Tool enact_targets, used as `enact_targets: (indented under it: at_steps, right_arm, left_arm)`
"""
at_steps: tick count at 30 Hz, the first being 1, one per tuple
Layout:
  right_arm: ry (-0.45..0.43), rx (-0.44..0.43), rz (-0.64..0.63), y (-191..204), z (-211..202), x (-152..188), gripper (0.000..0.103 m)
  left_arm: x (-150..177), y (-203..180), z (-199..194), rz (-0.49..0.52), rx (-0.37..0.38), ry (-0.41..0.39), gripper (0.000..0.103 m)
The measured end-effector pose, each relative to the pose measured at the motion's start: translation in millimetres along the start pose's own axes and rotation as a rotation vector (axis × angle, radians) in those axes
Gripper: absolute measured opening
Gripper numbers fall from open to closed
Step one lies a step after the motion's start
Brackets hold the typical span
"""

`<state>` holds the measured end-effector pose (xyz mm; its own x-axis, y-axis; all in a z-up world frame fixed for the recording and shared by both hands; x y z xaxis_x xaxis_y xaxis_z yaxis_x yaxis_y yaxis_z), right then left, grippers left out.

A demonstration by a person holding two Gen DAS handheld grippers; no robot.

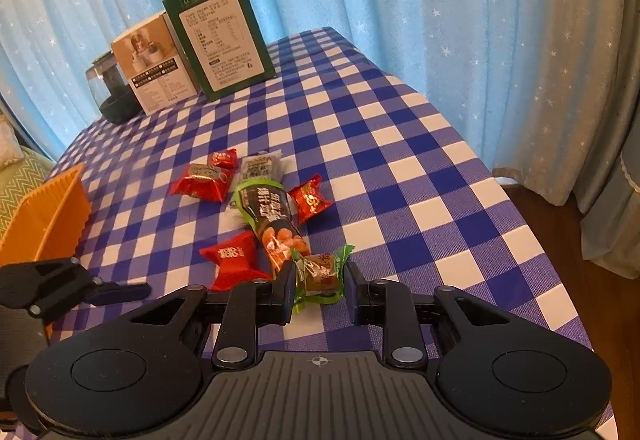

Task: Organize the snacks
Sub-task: 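Grasp the dark red candy with the left tool while the right tool grasps the green-wrapped candy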

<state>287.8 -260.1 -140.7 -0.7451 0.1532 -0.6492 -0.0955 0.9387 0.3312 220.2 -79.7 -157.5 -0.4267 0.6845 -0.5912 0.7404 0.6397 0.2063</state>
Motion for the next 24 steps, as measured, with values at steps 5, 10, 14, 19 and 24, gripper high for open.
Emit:
enact_targets:
  at_steps: [5,10,14,19,24]
  right_arm:
    - [-0.002,-0.003,0.010,-1,-2,-2,0.026]
    - [-0.005,-0.011,0.006,1,-4,-3,0.026]
    - [-0.008,-0.017,0.004,4,-4,-4,0.026]
    - [-0.013,-0.024,0.005,6,-8,-6,0.026]
    - [-0.022,-0.035,0.009,11,-14,-9,0.026]
  left_arm:
    - [6,2,-12,0.080,-0.010,-0.008,0.059]
    - [2,11,-3,0.059,-0.063,-0.008,0.059]
    - [-7,7,4,0.068,-0.047,-0.045,0.059]
    - [-8,7,12,0.031,-0.023,-0.024,0.053]
    - [-7,15,11,-0.131,0.053,0.005,0.024]
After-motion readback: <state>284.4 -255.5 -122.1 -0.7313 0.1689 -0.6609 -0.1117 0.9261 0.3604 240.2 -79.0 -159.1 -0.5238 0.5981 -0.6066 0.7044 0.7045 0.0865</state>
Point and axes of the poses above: each gripper's, at about its wrist camera, not at the fingertips, and z roughly the way its jaws point, y to its left, x to its underside, the point moved 4 cm from there along z, roughly the way its jaws point, and after that the axes turned 5 degrees about z, right-handed, at the moved point
